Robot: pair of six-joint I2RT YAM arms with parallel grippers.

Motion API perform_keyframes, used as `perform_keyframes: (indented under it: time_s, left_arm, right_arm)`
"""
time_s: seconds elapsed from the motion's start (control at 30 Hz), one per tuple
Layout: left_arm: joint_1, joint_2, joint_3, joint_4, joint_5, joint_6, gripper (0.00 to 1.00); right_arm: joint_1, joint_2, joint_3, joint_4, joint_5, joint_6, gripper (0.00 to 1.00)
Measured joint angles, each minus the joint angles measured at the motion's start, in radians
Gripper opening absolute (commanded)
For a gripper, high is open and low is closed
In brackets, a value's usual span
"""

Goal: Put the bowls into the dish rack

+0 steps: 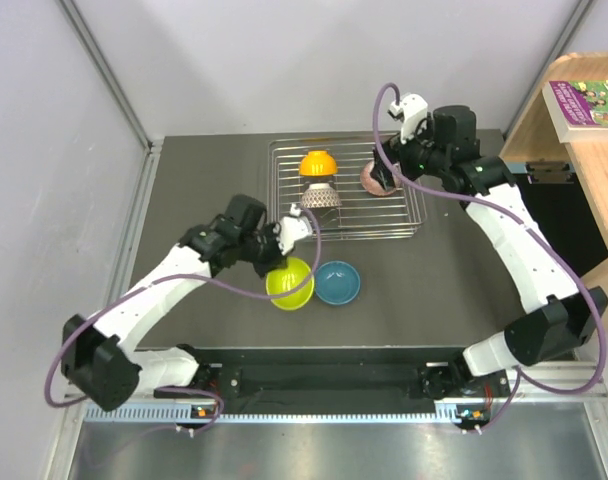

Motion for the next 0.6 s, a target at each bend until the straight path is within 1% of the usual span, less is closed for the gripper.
perform_keyframes:
  time_s: [0.1, 0.17, 0.27, 0.43, 0.5, 0.6]
  left_arm:
    - [0.021, -0.054, 0.085, 0.012, -0.004, 0.001, 0.00]
    - [0.030, -0.080, 0.116, 0.052, -0.011, 0.000, 0.00]
    - [0.030, -0.082, 0.125, 0.092, -0.027, 0.000, 0.00]
    - [0.030, -0.042, 0.126, 0.142, -0.060, -0.002, 0.00]
    - [0.031, -0.022, 0.136, 0.157, -0.071, -0.005, 0.00]
    - [0.031, -0.002, 0.165, 0.167, -0.080, -0.011, 0.00]
  right_arm:
    - [-0.008, 0.043, 0.000, -0.009, -0.109, 0.053, 0.99]
    - [-0.011, 0.092, 0.002, -0.019, -0.207, 0.094, 0.99]
    - [-0.012, 0.159, 0.005, -0.030, -0.338, 0.140, 0.98]
    - [-0.013, 0.252, 0.004, -0.032, -0.601, 0.221, 0.97]
    - [-0.014, 0.257, -0.022, 0.003, -0.708, 0.270, 0.95]
    - [-0.014, 0.255, -0.089, 0.105, -0.838, 0.364, 0.96]
